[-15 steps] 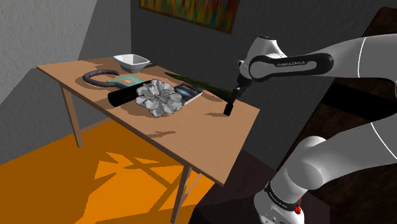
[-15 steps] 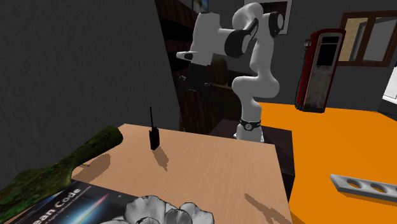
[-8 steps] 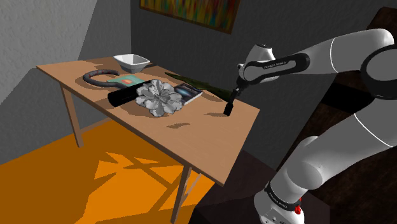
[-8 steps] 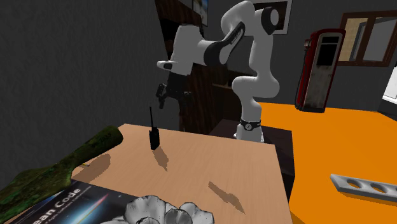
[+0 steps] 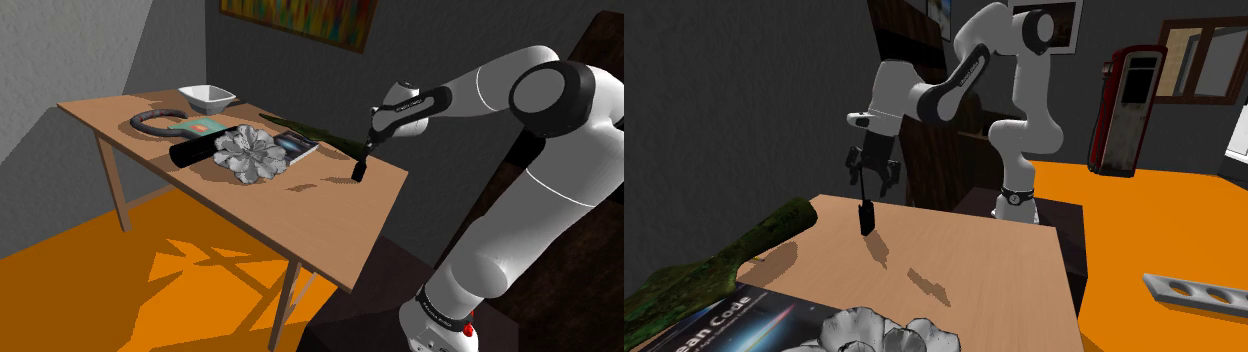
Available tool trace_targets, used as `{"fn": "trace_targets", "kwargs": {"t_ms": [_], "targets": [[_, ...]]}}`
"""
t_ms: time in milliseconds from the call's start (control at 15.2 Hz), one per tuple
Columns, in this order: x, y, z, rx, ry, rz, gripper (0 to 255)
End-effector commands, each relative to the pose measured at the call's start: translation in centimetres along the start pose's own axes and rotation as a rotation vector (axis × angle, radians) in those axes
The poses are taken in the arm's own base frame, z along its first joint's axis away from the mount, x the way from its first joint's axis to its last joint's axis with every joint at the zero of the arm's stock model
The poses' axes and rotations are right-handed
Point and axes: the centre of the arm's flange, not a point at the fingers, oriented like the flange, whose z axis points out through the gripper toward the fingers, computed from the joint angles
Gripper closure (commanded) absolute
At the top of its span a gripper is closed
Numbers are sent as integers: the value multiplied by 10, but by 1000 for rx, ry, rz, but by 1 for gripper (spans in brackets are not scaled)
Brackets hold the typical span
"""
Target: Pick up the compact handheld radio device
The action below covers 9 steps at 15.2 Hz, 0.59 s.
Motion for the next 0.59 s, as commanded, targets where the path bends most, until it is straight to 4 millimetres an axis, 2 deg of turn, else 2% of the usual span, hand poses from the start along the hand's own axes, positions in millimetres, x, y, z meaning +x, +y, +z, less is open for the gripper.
{"fn": "trace_targets", "kwargs": {"t_ms": [0,198,330,396,528], "targets": [[-1,-1,10,-1,1,0,0],[-5,-5,25,-1,1,0,0],[-5,-6,28,-1,1,0,0],[-6,-6,28,-1,1,0,255],[-6,-6,28,-1,1,0,255]]}}
